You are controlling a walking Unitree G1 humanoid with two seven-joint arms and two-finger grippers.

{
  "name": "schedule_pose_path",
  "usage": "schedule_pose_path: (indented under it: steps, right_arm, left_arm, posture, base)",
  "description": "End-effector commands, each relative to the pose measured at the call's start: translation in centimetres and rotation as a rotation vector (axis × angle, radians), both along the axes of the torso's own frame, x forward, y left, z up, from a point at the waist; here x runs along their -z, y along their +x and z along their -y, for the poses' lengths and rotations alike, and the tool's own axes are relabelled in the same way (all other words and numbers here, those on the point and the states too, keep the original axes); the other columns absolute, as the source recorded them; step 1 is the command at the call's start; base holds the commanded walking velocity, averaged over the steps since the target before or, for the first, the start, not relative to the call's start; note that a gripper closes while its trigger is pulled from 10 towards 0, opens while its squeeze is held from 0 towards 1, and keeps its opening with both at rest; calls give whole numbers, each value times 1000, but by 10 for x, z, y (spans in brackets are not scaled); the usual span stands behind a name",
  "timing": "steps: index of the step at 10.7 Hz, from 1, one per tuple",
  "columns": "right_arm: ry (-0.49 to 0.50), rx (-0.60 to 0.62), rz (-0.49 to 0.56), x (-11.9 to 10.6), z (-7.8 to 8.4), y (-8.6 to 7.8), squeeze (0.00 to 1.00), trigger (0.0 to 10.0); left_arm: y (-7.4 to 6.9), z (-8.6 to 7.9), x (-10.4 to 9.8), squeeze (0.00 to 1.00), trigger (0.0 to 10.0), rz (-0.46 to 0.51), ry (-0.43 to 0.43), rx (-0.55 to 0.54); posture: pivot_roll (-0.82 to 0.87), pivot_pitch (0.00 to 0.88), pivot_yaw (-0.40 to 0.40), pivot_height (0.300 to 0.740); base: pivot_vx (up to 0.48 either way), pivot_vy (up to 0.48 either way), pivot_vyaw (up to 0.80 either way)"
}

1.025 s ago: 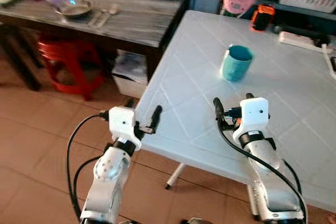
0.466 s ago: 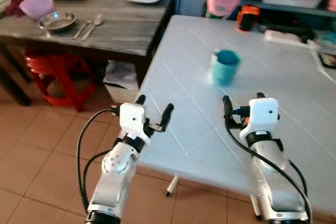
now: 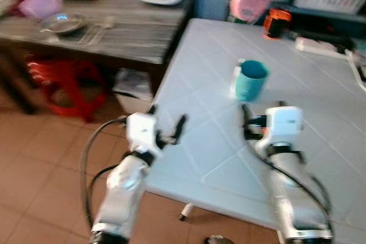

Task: Setting the table

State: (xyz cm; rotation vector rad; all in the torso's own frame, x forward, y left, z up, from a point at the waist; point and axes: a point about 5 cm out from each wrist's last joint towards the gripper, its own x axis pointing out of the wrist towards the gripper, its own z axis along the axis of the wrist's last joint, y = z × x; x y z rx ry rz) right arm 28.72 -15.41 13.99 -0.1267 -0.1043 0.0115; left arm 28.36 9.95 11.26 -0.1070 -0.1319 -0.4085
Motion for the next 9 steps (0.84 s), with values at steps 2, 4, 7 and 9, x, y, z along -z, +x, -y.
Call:
schedule_pose_path:
  steps: [2,4,7,9]
  right_arm:
    - [2,31,16,-4,5,2,0,10000]
    - [13,107,32,-10,10,12,0,10000]
    - [39,139,22,-12,14,27,0,10000]
    - [41,136,40,-20,4,44,0,10000]
  left_arm:
    - [-2,2,1,0,10000,-9,10,11]
    - [-7,1,5,0,10000,-30,14,49]
    - [-17,-4,12,0,10000,-49,52,114]
    - [-23,-11,17,0,10000,-66,80,132]
  posture:
    - [-229,116,20,740]
    - [-222,132,30,740]
    - [-209,149,41,740]
    - [-201,163,48,740]
  base:
    - [0,0,0]
    - [0,0,0]
    - [0,0,0]
    - [0,0,0]
